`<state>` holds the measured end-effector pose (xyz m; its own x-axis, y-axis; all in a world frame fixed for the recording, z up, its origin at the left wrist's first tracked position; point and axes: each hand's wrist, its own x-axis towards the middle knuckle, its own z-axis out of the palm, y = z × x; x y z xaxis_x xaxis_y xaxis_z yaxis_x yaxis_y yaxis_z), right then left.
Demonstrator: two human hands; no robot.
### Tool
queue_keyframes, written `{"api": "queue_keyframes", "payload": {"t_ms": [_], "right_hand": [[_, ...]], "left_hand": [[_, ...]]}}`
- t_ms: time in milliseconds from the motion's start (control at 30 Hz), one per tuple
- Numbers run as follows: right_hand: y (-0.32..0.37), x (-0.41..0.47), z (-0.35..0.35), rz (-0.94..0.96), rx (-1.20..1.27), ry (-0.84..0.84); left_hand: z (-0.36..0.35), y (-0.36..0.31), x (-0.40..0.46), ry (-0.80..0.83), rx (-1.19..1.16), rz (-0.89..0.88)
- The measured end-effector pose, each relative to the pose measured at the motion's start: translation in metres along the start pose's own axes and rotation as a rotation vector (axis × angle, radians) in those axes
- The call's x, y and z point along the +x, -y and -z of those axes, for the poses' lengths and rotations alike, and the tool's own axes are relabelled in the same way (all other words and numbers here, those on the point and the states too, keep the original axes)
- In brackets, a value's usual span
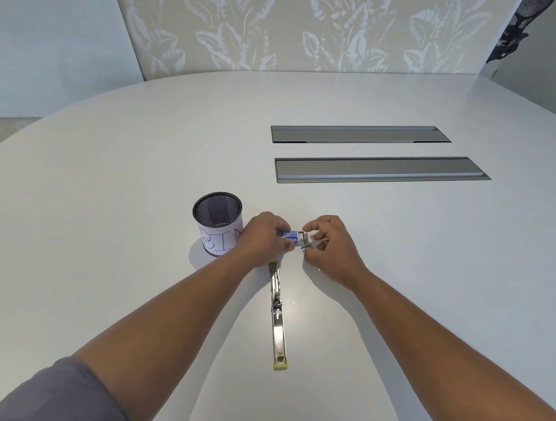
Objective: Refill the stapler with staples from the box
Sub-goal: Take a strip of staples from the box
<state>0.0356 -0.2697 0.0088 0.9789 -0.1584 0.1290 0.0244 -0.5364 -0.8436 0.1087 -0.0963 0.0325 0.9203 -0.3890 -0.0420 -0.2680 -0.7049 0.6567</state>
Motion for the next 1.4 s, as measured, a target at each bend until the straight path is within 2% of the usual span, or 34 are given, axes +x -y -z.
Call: {"api": "queue_keyframes", "payload": {"t_ms": [200,300,500,700,900,1400], "right_hand": [[0.0,-0.005,-0.008,0.067,-0.131,-0.039],[0.0,-0.006,-0.009,0.075,-0.111,-0.068],[-0.003,-0.001,-0.006,-0.098,0.007,-0.088],[-0.001,0.009,-0.003,-0.174,0.032,-0.085],[0.001,0.012,0.0,-0.188,0.076,-0.014],[0.009,0.01,-0.001,-0.186,0.027,-0.005]], "left_hand": [[0.0,0.0,-0.001,0.0,-0.004,0.0],[0.0,0.0,-0.001,0.0,0.01,-0.01],[0.0,-0.001,-0.001,-0.005,0.011,-0.005],[0.0,0.0,0.0,-0.006,0.022,-0.006],[0.0,-0.001,0.0,-0.009,0.026,-0.02],[0.0,-0.001,-0.001,-0.004,0.024,-0.021]]}}
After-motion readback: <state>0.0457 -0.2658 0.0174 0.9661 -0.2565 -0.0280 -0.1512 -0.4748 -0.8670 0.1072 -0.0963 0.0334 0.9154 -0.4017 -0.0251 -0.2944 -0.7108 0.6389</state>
